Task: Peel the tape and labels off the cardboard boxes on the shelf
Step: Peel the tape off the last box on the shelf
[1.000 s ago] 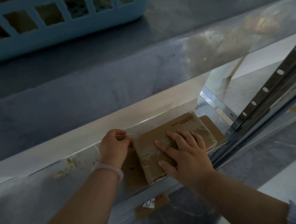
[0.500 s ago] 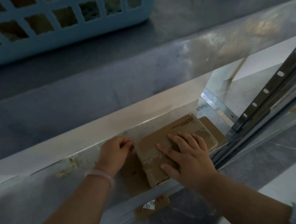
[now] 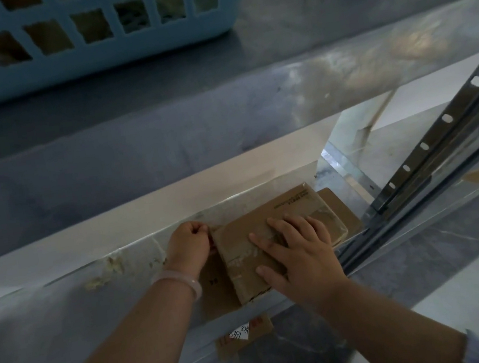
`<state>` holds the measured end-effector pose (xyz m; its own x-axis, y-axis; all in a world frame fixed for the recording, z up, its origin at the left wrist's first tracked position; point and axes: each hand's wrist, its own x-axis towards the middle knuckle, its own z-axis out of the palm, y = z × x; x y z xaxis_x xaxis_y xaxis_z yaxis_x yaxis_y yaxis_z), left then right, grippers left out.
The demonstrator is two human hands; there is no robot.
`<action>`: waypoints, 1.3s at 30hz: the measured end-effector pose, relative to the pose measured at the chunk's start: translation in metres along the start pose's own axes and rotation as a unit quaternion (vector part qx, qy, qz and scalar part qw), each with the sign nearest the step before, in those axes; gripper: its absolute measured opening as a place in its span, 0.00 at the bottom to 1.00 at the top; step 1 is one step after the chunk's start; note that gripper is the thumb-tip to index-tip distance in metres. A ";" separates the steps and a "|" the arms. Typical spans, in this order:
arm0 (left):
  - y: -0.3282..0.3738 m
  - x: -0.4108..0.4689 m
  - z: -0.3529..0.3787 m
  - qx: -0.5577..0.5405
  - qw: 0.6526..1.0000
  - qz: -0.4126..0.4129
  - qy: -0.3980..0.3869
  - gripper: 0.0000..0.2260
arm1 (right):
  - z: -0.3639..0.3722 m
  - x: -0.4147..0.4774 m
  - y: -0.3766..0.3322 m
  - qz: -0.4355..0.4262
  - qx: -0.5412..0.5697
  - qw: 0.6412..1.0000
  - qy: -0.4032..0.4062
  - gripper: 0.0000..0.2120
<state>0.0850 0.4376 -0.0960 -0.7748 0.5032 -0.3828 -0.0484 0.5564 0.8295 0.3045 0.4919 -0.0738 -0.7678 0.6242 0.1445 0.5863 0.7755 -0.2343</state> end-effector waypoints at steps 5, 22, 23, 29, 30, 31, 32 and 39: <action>0.013 0.003 -0.002 0.069 0.994 0.084 0.018 0.05 | 0.001 -0.001 0.001 -0.003 0.000 1.000 -0.002 0.24; 0.020 -0.007 -0.066 0.370 0.888 0.261 0.080 0.07 | 0.003 0.001 -0.004 0.004 0.010 1.000 -0.006 0.25; 0.019 -0.007 -0.068 0.374 0.890 0.250 0.068 0.10 | 0.003 0.002 -0.007 0.007 0.017 1.000 -0.013 0.27; 0.024 -0.012 -0.067 0.421 0.869 0.252 0.060 0.09 | 0.011 -0.002 -0.025 -0.015 0.040 0.999 -0.018 0.29; 0.025 -0.010 -0.068 0.416 0.873 0.250 0.054 0.10 | 0.013 -0.002 -0.025 -0.014 0.042 0.999 -0.014 0.29; 0.025 -0.009 -0.067 0.408 0.877 0.248 0.047 0.11 | 0.012 -0.002 -0.024 -0.008 0.055 0.998 -0.014 0.28; 0.024 -0.007 -0.067 0.399 0.881 0.251 0.040 0.14 | 0.013 -0.001 -0.022 -0.003 0.076 0.997 -0.018 0.29; 0.030 -0.024 -0.043 0.406 0.836 0.366 0.045 0.20 | -0.001 -0.008 0.000 0.034 0.296 0.955 0.006 0.20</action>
<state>0.0750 0.4138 -0.0439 -0.4551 0.8740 0.1701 0.8754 0.4043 0.2650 0.3105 0.4871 -0.0739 -0.7276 0.6755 0.1193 0.3842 0.5453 -0.7450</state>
